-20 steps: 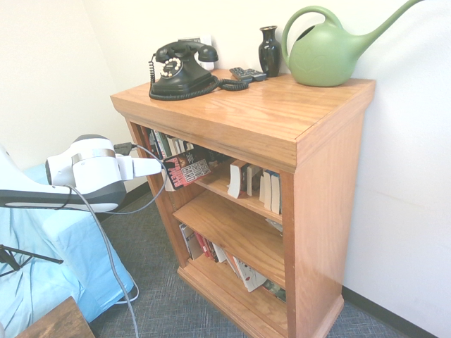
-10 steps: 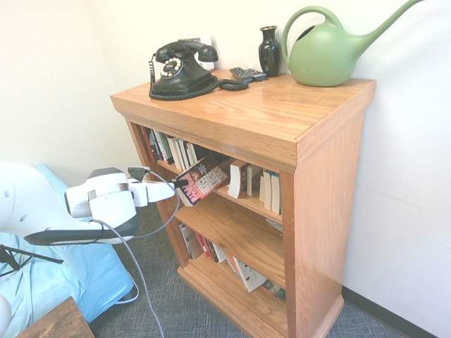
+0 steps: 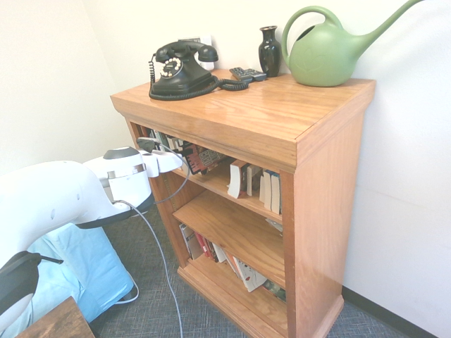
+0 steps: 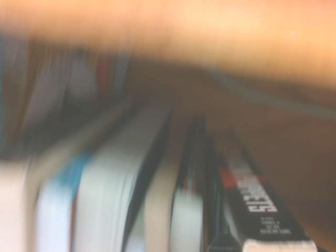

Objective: Organize the shelf

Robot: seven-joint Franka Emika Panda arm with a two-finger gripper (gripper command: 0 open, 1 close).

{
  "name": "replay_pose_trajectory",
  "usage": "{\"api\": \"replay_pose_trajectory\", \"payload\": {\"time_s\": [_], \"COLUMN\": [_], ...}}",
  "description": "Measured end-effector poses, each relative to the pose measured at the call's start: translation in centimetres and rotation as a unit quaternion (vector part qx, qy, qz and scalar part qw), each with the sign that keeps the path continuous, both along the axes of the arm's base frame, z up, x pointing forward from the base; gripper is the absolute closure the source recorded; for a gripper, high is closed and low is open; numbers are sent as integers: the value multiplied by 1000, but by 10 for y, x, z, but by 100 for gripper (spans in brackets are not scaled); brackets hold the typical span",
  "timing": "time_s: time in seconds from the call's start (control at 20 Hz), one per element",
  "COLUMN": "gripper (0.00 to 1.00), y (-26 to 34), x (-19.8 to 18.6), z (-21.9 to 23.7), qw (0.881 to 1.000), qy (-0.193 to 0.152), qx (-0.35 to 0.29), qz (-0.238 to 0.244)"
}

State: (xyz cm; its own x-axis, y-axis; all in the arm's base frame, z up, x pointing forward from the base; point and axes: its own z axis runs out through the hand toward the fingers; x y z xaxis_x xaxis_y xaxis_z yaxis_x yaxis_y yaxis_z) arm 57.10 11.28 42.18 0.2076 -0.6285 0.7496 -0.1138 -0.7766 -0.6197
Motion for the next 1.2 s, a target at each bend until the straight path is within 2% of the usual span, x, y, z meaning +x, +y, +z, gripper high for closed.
{"api": "replay_pose_trajectory", "payload": {"time_s": [0.15,0.3,0.8,0.85,1.2], "gripper": [100,100,100,0,0], "y": [-5,-9,-17,-20,-19], "x": [10,21,60,61,62], "z": [2,-18,-40,-41,-38], "qw": [1000,1000,999,999,999], "qy": [2,22,39,40,38], "qx": [8,10,13,15,10], "qz": [4,12,28,32,36]}}
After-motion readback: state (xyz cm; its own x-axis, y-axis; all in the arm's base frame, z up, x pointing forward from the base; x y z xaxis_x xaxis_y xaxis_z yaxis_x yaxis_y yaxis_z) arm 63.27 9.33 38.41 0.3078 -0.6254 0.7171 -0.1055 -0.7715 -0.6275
